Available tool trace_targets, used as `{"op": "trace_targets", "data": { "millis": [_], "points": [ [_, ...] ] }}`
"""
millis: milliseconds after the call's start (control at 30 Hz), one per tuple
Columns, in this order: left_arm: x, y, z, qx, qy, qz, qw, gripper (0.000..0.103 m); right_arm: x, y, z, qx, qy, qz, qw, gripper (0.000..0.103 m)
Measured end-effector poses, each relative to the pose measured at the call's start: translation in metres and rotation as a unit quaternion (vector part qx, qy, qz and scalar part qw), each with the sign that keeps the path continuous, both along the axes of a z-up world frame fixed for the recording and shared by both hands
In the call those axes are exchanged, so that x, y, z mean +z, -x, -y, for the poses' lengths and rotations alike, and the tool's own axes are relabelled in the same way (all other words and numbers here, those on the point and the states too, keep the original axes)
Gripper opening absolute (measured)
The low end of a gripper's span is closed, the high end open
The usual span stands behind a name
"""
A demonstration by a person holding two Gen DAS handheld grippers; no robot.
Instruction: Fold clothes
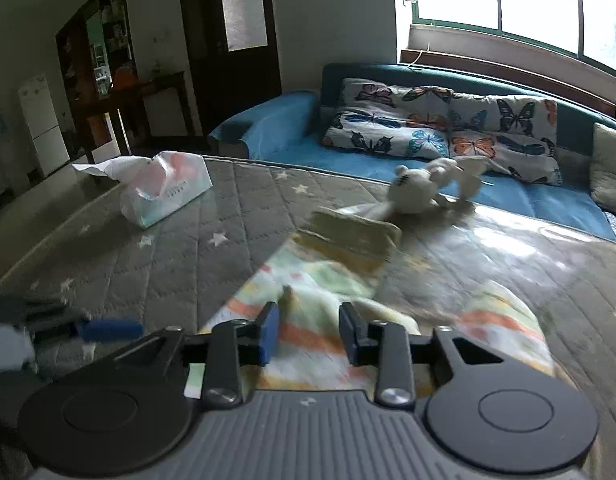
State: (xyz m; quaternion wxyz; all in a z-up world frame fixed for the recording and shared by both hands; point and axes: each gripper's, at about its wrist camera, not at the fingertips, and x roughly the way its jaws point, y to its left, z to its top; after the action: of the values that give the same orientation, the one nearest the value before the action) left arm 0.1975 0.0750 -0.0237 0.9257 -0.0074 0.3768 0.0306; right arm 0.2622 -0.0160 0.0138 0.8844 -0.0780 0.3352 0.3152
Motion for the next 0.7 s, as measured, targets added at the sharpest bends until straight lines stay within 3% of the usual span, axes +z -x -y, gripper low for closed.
{"op": "trace_targets", "data": {
  "millis": [233,300,400,700],
  "points": [
    [0.000,-0.001,-0.001,0.000,0.003,-0.001,1.0000,0.056,-0.016,-0.017,-0.020,-0.014,0.031,-0.005,0.999,0.032],
    [0.000,-0.001,-0.001,0.001,0.002,-0.001,1.0000,0.057,-0.019,-0.018,-0.016,-0.025,0.033,-0.007,0.999,0.016],
    [0.001,-0.002,0.001,0.000,-0.001,-0.001,1.0000,0.059,-0.019,-0.017,-0.007,-0.032,0.029,-0.008,0.999,0.004],
    [0.004,-0.019,0.003,-0.005,-0.005,0.001,1.0000,0.068,0.008,0.002,0.044,-0.065,-0.009,0.029,0.997,0.001]
  ]
}}
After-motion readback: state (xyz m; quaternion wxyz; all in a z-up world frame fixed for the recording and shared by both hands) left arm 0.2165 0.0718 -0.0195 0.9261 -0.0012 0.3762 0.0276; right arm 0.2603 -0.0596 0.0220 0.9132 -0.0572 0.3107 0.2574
